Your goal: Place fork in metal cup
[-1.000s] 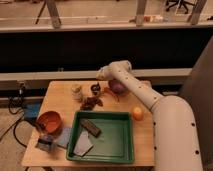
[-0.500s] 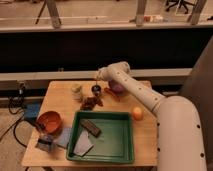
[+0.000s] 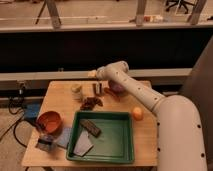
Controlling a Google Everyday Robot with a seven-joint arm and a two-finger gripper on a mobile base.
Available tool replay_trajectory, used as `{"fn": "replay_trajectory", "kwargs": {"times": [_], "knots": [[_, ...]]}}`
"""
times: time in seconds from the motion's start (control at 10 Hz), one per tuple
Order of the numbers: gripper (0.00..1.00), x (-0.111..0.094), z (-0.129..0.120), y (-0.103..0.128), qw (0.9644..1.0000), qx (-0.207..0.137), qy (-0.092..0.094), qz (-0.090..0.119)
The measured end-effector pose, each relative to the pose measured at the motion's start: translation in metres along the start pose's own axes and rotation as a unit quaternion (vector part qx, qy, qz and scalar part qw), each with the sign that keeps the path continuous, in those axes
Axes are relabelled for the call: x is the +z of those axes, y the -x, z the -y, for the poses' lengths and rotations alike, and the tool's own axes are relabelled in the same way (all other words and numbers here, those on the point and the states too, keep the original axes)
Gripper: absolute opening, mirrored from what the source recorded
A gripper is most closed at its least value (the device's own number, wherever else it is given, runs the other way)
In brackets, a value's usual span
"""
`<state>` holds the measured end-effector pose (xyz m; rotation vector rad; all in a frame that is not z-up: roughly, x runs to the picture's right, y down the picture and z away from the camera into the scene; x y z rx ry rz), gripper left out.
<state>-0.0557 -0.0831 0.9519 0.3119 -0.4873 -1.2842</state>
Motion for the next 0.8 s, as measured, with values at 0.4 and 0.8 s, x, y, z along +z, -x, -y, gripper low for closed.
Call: {"fn": "replay_trajectory", "kwargs": {"times": [0.4, 0.8], "knots": [[0.80, -0.014, -0.010, -0.003, 0.9999, 0.005, -0.002, -0.009], [0.80, -0.006, 0.001, -0.005, 0.9999, 0.016, 0.004, -0.001]]}}
